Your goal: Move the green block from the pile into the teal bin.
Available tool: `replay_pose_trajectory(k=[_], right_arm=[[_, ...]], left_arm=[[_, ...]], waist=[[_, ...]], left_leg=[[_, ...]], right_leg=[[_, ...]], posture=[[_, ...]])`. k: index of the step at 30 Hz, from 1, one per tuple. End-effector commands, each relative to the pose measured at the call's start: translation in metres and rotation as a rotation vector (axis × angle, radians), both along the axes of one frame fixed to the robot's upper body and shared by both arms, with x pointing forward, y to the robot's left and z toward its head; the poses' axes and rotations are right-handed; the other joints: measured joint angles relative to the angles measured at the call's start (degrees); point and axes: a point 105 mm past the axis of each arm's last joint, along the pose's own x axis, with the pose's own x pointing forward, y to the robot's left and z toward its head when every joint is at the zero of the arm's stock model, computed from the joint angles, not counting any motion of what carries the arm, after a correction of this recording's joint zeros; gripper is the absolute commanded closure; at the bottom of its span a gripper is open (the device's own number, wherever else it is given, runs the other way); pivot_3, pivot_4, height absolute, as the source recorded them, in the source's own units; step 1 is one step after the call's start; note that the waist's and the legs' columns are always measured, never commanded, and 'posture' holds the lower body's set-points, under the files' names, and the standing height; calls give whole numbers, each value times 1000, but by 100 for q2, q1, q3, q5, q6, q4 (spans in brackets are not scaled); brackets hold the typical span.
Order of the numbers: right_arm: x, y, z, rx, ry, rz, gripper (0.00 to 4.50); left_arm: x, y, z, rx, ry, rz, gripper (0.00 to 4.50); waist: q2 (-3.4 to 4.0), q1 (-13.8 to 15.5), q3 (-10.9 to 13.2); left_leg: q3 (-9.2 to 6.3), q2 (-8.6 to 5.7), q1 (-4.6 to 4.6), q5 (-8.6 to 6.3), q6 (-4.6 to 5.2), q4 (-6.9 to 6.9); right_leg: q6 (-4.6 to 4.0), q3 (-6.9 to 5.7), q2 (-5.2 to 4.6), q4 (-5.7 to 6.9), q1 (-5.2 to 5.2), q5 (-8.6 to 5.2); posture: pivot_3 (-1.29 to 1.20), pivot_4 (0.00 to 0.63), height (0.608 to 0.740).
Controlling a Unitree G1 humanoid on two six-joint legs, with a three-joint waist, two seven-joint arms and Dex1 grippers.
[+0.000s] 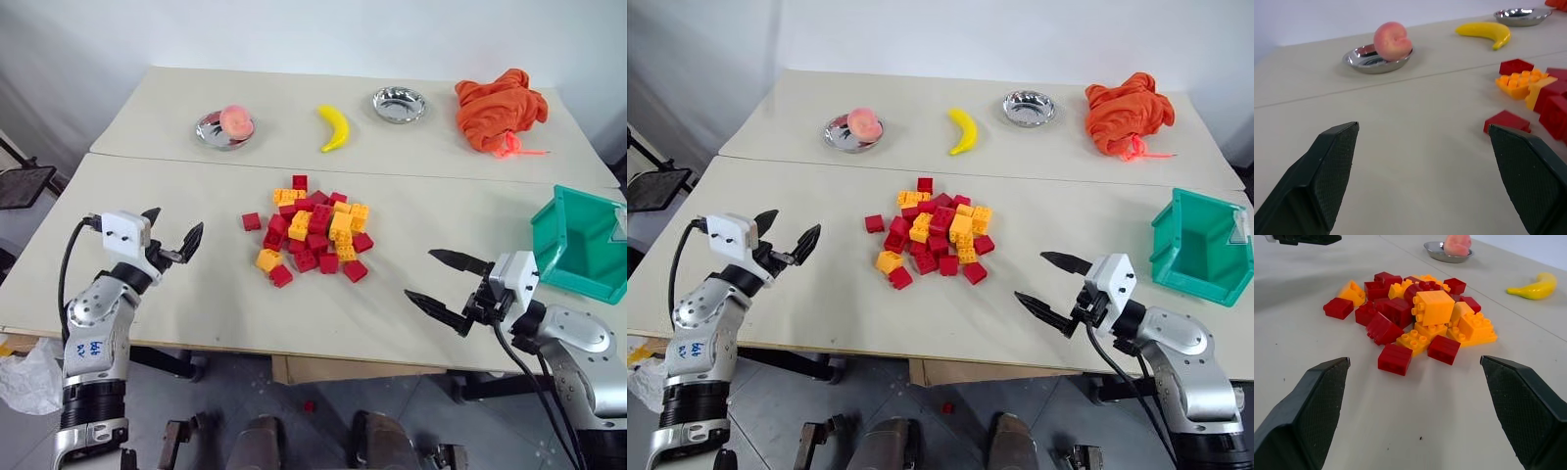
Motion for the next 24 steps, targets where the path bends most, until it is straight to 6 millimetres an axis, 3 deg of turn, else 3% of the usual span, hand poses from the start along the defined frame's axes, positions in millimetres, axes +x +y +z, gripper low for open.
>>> replay_pose_trajectory(k=[1,3,7,10,15,19,24], right_arm=[[3,1,10,17,-60,-5,26],[5,1,11,22,-71,-11,26],[8,-6,14,19,-80,-33,26],[13,-25,18,-21,-90,-82,26],[19,-49,27,-61,-114,-158,0],[23,-61,29,-57,-144,-249,0],[24,-48,29,19,-139,-261,0]], left_arm=[[-7,-5,20,17,-79,-55,0],[-13,-11,26,-22,-114,-131,0],[-30,-43,14,126,-21,-435,0],[-47,-64,10,201,36,-656,0],[-62,-88,11,217,67,-879,1497],[-55,-119,11,155,60,-991,2723],[-42,-162,-8,155,113,-1127,4298]], waist=[[0,1,0],[0,0,0],[0,-9,0],[1,-8,0],[2,1,1],[2,12,1],[2,60,1]], left_leg=[[0,0,0,0,0,0],[0,0,0,0,0,0],[0,1,0,-1,-2,-3],[2,0,1,-1,-2,-1],[4,1,-1,-3,2,1],[6,2,-1,-3,2,3],[7,0,0,-3,2,11]], right_leg=[[0,0,0,0,0,0],[0,0,0,-1,0,0],[0,-1,1,-3,0,0],[0,0,2,-3,0,0],[1,1,1,-5,0,1],[0,1,2,-5,1,1],[1,2,3,-4,5,4]], posture=[[0,150,740],[0,150,740],[0,150,740],[0,150,740],[0,150,740],[0,150,740],[0,150,740]])
